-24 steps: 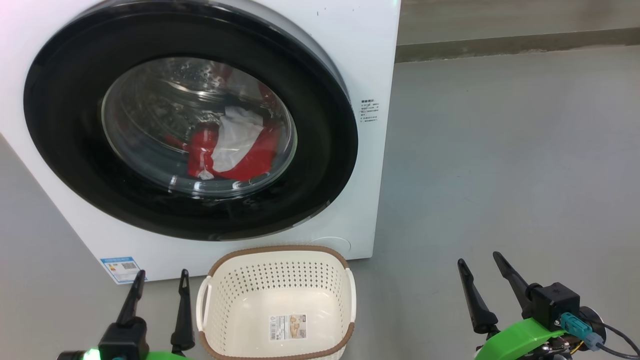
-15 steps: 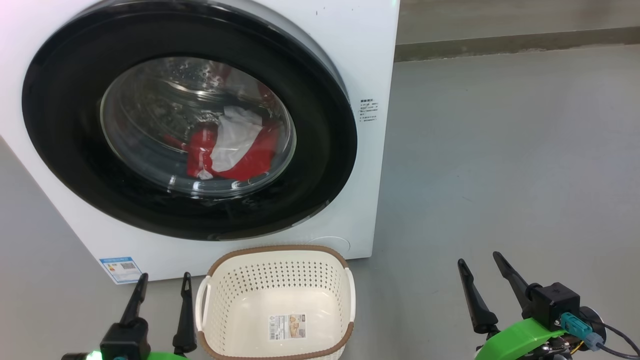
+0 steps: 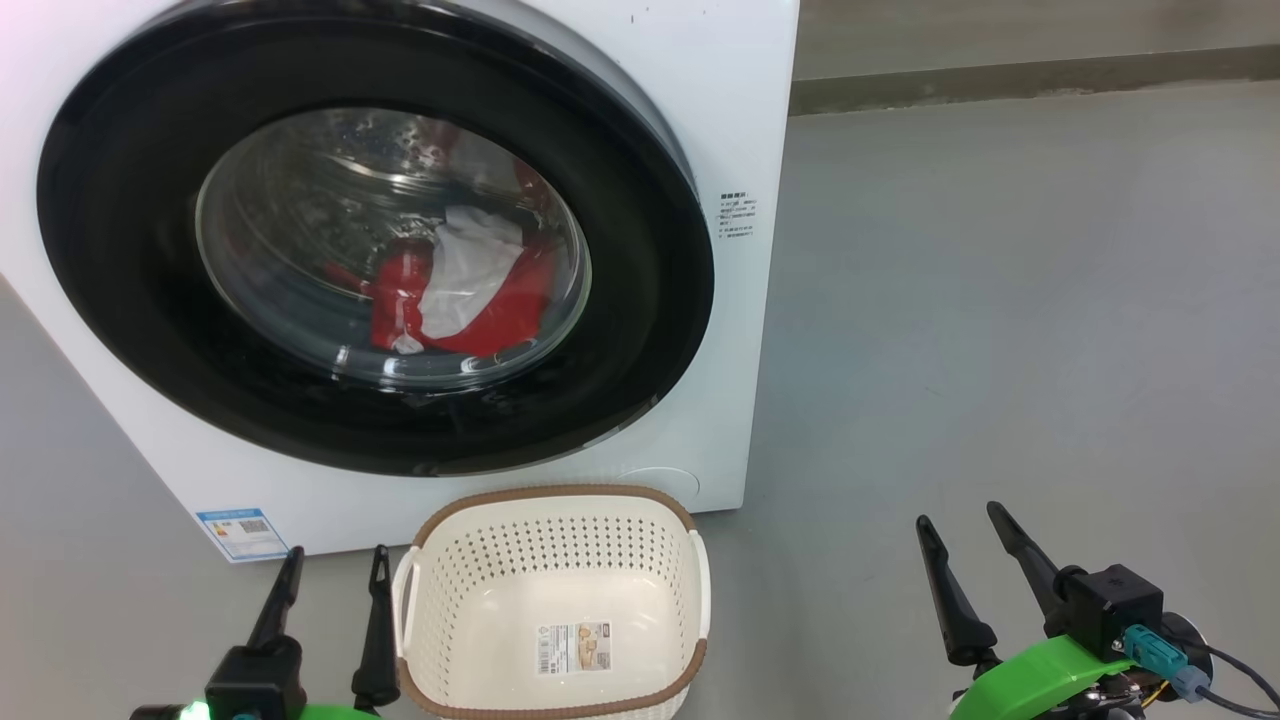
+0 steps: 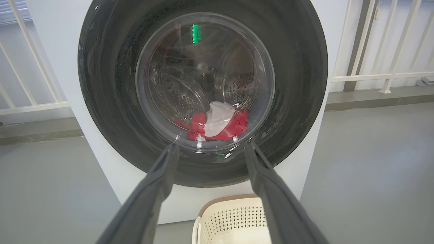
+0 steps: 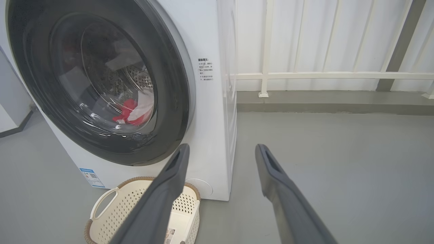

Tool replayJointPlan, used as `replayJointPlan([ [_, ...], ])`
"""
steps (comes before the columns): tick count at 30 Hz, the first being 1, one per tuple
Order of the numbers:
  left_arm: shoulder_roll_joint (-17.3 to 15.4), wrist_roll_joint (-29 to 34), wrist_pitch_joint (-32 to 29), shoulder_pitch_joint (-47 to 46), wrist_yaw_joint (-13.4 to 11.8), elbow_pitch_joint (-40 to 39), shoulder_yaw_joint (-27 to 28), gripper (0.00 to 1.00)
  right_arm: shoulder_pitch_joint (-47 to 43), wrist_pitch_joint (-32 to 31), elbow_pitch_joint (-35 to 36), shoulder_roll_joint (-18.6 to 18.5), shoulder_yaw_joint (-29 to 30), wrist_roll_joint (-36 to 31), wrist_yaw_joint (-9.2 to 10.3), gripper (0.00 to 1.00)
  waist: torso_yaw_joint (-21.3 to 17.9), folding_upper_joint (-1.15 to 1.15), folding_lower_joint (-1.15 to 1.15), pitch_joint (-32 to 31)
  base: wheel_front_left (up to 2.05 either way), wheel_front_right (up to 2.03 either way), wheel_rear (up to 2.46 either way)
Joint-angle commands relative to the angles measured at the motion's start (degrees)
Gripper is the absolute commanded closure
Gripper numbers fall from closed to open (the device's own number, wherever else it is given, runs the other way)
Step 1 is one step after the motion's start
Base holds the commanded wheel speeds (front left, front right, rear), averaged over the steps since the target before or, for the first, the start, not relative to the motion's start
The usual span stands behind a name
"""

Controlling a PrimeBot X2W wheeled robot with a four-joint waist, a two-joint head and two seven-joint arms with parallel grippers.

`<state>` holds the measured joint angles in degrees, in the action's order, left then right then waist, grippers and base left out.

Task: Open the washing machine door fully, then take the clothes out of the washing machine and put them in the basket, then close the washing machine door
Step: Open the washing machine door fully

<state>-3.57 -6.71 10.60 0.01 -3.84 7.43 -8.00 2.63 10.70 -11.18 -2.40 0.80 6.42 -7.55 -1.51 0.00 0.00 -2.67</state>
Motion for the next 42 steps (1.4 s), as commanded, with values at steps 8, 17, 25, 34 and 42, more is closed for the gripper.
replayJointPlan([
  [8, -0.9, -0.7, 0.5, -1.4, -0.4, -2.0, 1.0, 0.00, 2.3, 1.0, 2.1, -0.5, -1.1, 1.0, 0.06, 0.00, 0.4, 0.00, 0.00, 1.3, 0.00, 0.00, 0.00],
  [17, -1.2, -0.6, 0.5, -2.7, -0.3, -3.5, 0.1, 0.00, 3.6, 1.9, 2.7, -0.5, -0.6, 1.9, 0.06, 0.46, 1.9, 0.00, 0.00, 5.5, 0.00, 0.00, 0.00],
  [25, -1.6, -0.5, 1.3, -4.5, -0.2, -3.4, -0.3, 0.00, 8.4, 2.8, 3.3, -0.5, 0.7, 2.3, 0.06, 1.00, 4.2, 0.00, 0.00, 10.4, 0.00, 0.00, 0.00],
  [34, -1.7, -0.7, 2.2, -6.4, -0.3, -2.7, -0.7, 0.00, 16.1, 3.5, 2.3, -0.5, -0.5, 6.1, 0.06, 1.00, 5.5, 0.00, 0.00, 14.3, 0.00, 0.00, 0.00],
  [42, -1.7, -0.8, 2.9, -8.2, -0.1, -1.7, -1.3, 0.00, 24.3, 4.0, 0.1, -0.5, -0.8, 15.5, 0.06, 1.00, 6.3, 0.00, 0.00, 17.9, 0.00, 0.00, 0.00],
])
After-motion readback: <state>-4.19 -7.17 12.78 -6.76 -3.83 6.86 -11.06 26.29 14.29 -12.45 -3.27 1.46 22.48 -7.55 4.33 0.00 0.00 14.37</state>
